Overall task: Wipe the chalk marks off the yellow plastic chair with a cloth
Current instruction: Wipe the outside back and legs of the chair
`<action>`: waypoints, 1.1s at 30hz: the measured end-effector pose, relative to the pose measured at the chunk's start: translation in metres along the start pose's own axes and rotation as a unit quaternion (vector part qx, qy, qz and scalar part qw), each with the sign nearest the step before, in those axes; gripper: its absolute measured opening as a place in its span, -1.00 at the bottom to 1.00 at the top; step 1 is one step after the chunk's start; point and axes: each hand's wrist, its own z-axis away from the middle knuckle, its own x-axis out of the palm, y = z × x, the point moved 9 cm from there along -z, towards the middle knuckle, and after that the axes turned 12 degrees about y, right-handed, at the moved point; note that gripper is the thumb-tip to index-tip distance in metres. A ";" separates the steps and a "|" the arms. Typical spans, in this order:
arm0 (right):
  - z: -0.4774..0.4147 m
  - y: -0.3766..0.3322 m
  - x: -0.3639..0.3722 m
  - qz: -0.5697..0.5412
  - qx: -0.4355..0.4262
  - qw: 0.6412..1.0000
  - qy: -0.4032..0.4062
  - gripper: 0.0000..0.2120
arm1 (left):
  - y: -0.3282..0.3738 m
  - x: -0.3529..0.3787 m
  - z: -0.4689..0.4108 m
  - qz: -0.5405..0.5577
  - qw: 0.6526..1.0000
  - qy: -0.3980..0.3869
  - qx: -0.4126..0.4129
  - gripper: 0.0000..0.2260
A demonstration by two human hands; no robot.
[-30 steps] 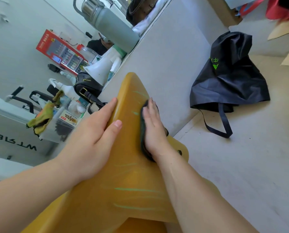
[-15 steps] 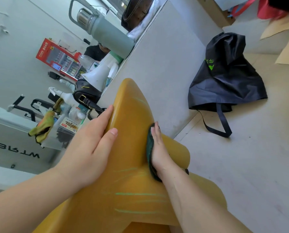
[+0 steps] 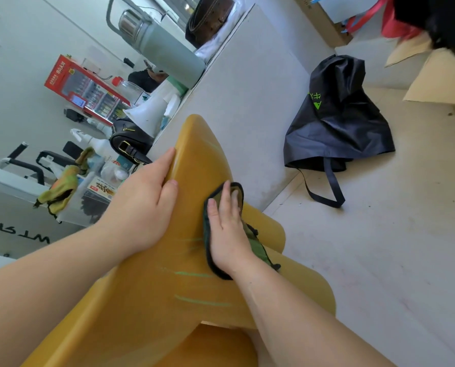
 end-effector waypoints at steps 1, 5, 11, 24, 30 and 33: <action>0.006 -0.001 0.001 0.007 0.000 1.000 -0.004 -0.37 | 0.001 -0.001 0.001 0.002 1.000 -0.003 0.003 -0.51; 0.031 -0.007 0.004 0.031 -0.014 0.999 -0.005 -0.35 | -0.001 -0.003 0.008 0.024 1.000 -0.017 0.005 -0.51; 0.069 -0.015 0.000 -0.025 -0.069 0.994 0.082 -0.44 | 0.001 -0.020 0.055 0.051 0.998 -0.025 0.038 -0.48; 0.110 -0.026 0.005 -0.066 -0.171 0.964 0.192 -0.40 | -0.002 -0.065 0.078 0.093 0.995 0.007 -0.039 -0.70; 0.088 0.002 0.005 -0.116 -0.093 0.975 0.163 -0.41 | 0.028 -0.039 0.013 -0.035 0.999 0.025 -0.011 -0.59; 0.064 0.035 0.007 -0.181 0.020 0.975 0.124 -0.38 | 0.020 -0.031 0.016 -0.048 0.998 0.015 -0.033 -0.64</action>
